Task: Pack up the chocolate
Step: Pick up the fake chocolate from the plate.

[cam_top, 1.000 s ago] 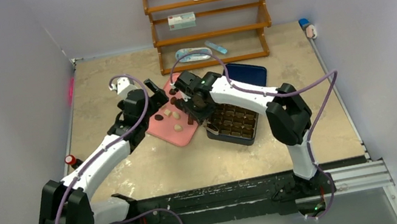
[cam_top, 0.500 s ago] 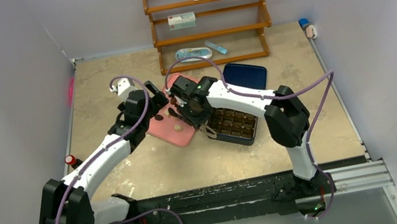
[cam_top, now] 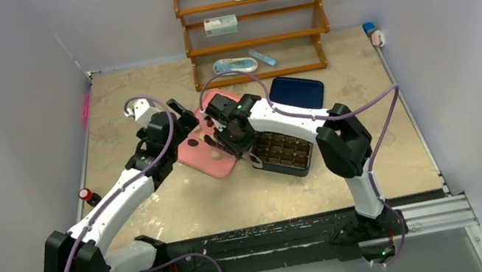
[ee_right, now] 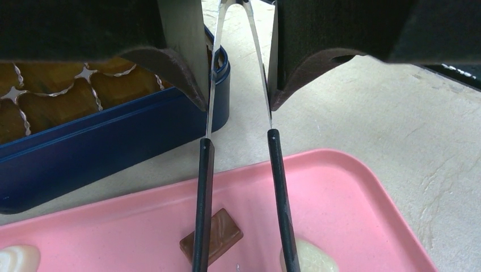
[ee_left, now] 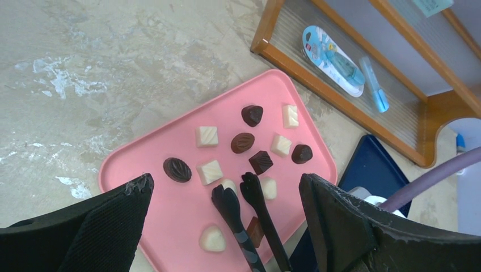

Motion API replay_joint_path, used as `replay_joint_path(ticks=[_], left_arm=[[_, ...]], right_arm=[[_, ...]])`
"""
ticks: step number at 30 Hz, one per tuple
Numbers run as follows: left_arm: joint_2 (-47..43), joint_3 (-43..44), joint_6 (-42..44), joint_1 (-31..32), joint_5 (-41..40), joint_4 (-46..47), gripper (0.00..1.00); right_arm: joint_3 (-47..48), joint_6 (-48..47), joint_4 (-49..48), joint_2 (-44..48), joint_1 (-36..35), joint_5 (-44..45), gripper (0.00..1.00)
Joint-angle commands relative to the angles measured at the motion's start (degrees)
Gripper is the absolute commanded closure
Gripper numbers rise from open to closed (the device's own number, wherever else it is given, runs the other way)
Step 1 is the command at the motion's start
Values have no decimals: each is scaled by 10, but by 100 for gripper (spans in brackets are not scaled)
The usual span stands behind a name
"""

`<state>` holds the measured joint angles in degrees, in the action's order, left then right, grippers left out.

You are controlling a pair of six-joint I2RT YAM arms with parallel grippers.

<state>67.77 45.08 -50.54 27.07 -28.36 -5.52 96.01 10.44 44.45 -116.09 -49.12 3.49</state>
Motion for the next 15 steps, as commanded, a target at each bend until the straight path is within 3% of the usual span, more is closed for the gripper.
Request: replay_joint_path(ticks=[1, 15], left_arm=[[-25, -12, -22, 2, -24, -4, 0], [-88, -51, -110, 2, -72, -33, 0]], right_arm=[[27, -11, 23, -11, -3, 6, 59], [63, -20, 70, -39, -31, 78, 60]])
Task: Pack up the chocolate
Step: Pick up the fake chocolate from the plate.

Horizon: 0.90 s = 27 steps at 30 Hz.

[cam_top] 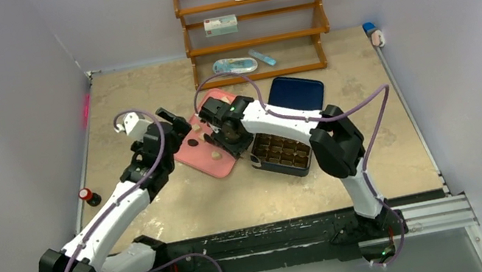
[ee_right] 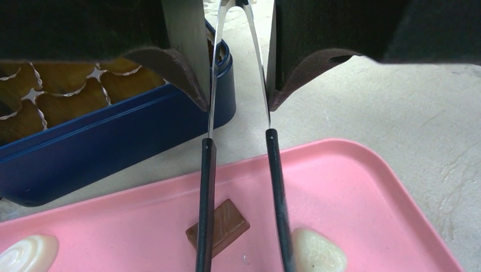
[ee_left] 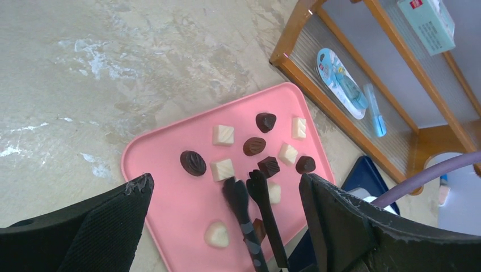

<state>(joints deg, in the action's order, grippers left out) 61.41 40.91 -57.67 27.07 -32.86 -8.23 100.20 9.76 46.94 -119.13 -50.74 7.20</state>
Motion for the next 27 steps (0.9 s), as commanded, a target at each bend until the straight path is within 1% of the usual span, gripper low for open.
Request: replay_joint_path(ticks=[1, 11, 20, 23, 27], left_arm=[[-27, -11, -45, 2, -28, -8, 0], [-44, -21, -73, 2, -35, -22, 0], [-58, -28, -77, 2, -41, -30, 0], [-61, -28, -77, 2, -44, -33, 0], [-63, -29, -77, 2, -48, -35, 0]], right_arm=[[24, -13, 48, -11, -17, 46, 60], [21, -9, 76, -14, -29, 95, 60], [46, -8, 87, -32, -35, 96, 64], [58, -9, 92, -39, -36, 96, 69], [75, -9, 102, -48, -37, 94, 84]])
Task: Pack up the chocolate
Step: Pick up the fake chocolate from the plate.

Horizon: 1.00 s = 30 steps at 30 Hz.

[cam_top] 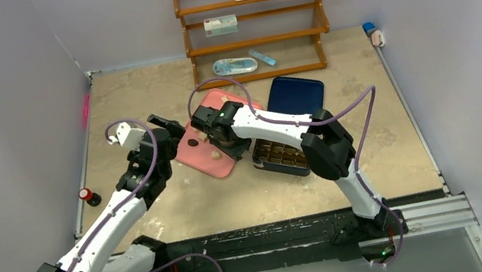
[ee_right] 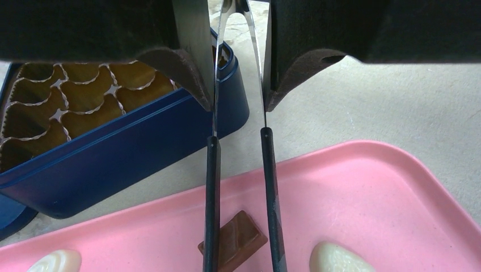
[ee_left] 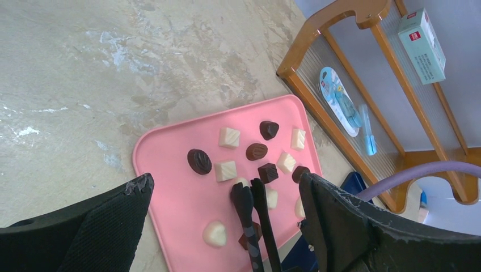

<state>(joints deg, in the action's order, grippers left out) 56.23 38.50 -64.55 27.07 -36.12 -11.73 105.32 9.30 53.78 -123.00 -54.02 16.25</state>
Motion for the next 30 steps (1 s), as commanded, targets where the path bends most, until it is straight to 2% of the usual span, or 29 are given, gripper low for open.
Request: replay_joint_path(ticks=[1, 6, 30], left_arm=[[-12, -4, -8, 2, -17, -1, 0], [-9, 1, -7, 2, -17, 0, 0], [6, 18, -9, 2, -24, -20, 0]], right_arm=[[25, -5, 35, -9, -5, 4, 88], [25, -4, 35, 5, -5, 10, 100], [12, -11, 17, 77, -11, 11, 100]])
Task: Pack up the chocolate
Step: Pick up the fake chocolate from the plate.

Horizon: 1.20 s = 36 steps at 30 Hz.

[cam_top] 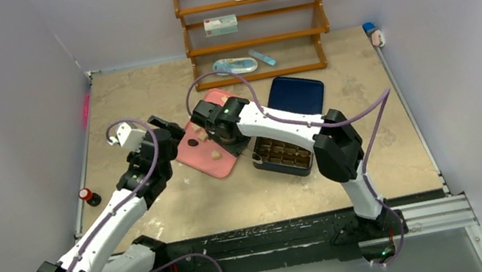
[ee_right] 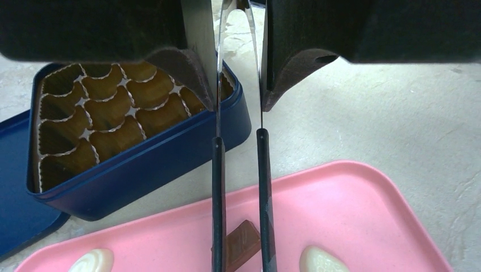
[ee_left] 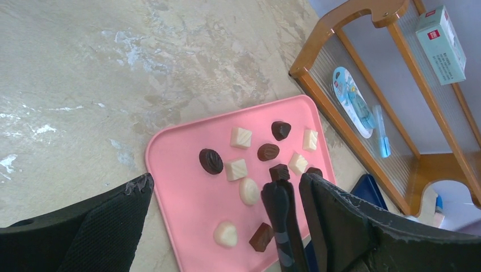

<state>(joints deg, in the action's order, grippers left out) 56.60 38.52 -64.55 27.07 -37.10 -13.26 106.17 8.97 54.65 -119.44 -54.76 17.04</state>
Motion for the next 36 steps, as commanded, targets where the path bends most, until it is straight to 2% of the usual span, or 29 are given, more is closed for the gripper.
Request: replay_joint_path(ticks=[1, 8, 13, 17, 20, 24, 36], left_arm=[[3, 19, -9, 2, -14, -5, 0], [10, 19, -8, 2, -15, -6, 0], [13, 16, -12, 2, -12, -4, 0], [12, 16, -11, 2, -11, -3, 0], [11, 16, -11, 2, -12, -4, 0], [14, 14, -12, 2, -12, -1, 0], [16, 6, -11, 2, -12, 6, 0]], right_arm=[[2, -7, 8, 45, -3, 4, 100], [-47, 3, -10, 98, -3, 11, 100], [-39, -4, 3, 81, -3, 0, 100], [-36, -8, 9, 64, -3, -14, 92], [-33, -8, 11, 51, -3, -20, 82], [-25, -12, 17, 30, -3, -49, 77], [-3, -21, 23, -2, 1, -34, 74]])
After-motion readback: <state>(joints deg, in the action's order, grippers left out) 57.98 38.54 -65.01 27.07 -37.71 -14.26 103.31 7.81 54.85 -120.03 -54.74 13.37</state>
